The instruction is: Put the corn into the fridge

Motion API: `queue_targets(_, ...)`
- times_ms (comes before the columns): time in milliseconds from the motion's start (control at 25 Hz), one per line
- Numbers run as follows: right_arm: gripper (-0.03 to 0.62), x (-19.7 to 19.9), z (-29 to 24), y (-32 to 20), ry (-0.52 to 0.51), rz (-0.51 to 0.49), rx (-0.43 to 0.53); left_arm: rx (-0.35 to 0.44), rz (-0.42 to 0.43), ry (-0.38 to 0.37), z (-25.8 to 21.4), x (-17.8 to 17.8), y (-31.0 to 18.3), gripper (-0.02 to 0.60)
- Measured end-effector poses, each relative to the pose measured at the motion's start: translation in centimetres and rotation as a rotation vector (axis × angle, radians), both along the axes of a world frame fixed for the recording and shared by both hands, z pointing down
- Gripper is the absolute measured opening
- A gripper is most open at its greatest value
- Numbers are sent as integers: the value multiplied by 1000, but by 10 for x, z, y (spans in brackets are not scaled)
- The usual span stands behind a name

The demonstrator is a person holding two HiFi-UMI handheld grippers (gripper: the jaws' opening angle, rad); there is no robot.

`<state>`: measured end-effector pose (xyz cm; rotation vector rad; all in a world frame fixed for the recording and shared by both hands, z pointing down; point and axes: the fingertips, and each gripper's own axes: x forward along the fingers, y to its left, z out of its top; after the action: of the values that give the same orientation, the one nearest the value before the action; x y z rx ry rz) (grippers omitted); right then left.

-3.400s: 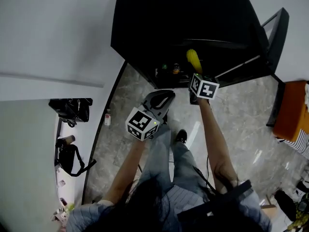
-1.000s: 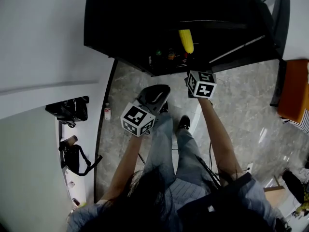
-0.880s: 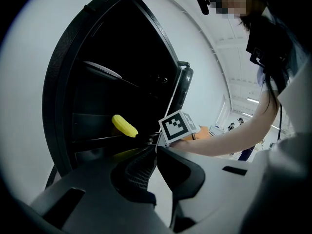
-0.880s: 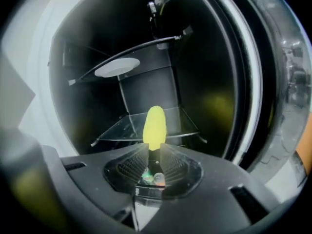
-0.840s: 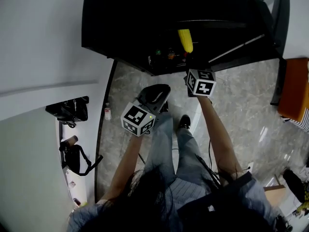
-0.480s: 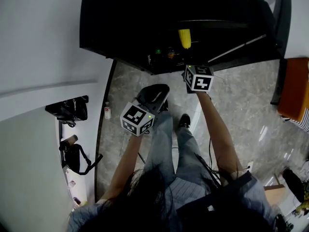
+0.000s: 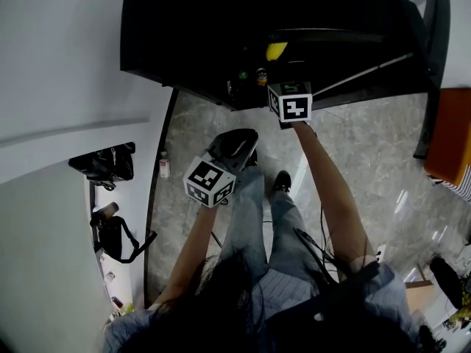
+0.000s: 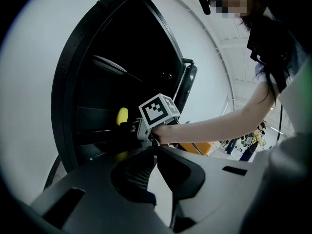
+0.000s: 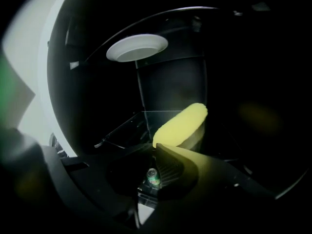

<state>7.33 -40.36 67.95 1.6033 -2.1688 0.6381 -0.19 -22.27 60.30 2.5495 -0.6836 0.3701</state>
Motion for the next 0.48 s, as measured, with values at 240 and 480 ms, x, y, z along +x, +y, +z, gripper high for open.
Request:
queue_targets(240, 37, -8, -1, -6, -5, -14, -4, -8, -22, 3, 2, -5, 1, 9)
queue_targets(480, 37, -5, -13, 13, -85, -3, 7, -18, -55, 10, 4, -8, 5, 9)
